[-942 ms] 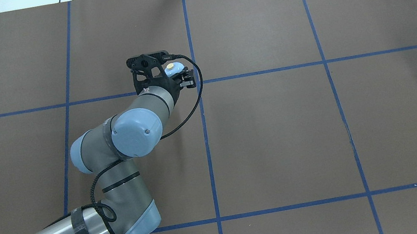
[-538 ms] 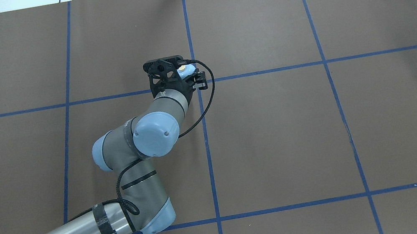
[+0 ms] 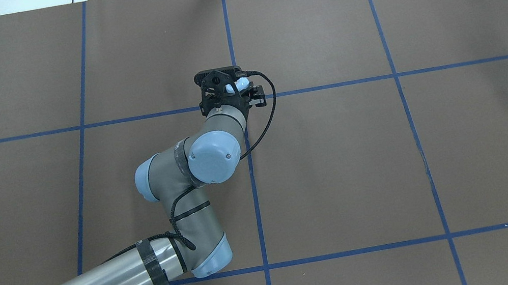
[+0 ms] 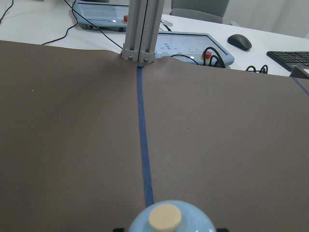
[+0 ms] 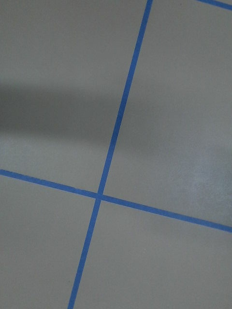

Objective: Place and press bell with both arms
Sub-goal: 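Lower the bell onto the central grid crossing and open the left gripper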

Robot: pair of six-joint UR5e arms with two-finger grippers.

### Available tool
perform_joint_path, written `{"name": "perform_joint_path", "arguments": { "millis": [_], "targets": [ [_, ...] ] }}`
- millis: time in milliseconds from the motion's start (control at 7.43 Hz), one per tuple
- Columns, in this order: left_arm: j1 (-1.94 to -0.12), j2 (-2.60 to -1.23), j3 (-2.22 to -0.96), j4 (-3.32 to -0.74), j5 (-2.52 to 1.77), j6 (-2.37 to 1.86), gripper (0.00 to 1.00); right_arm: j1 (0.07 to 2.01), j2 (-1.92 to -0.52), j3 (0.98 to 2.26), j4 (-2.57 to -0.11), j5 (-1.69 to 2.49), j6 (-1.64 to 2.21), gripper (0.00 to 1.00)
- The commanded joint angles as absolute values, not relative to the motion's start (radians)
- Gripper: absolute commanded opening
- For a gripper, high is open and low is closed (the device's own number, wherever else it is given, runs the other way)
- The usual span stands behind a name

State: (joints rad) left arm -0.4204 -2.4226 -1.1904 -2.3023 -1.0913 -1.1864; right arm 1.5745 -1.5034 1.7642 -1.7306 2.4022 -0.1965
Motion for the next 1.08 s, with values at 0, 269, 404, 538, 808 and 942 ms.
{"name": "perform_joint_path", "arguments": {
  "millis": [0,269,404,538,808,942],
  "targets": [
    [-0.420,-2.425,-1.161,-2.301,-1.091,-1.154,0.00,1.565,-1.496,1.775,-1.730,2.431,-0.196,1.00],
    [-0.414,-2.425,-1.140,-2.301,-1.074,-1.147,0.00,1.565,-1.496,1.775,-1.730,2.439,-0.196,1.00],
    [-0.407,-2.425,-1.134,-2.301,-1.057,-1.147,0.00,1.565,-1.497,1.776,-1.729,2.439,-0.196,0.99],
    [-0.405,-2.427,-1.134,-2.301,-1.057,-1.147,0.00,1.565,-1.496,1.781,-1.729,2.441,-0.196,1.00],
    [-0.399,-2.428,-1.132,-2.301,-1.055,-1.147,0.00,1.565,-1.494,1.782,-1.729,2.441,-0.196,0.99],
    [-0.396,-2.428,-1.132,-2.299,-1.055,-1.147,0.00,1.565,-1.493,1.782,-1.729,2.441,-0.198,0.99]
  ]
}}
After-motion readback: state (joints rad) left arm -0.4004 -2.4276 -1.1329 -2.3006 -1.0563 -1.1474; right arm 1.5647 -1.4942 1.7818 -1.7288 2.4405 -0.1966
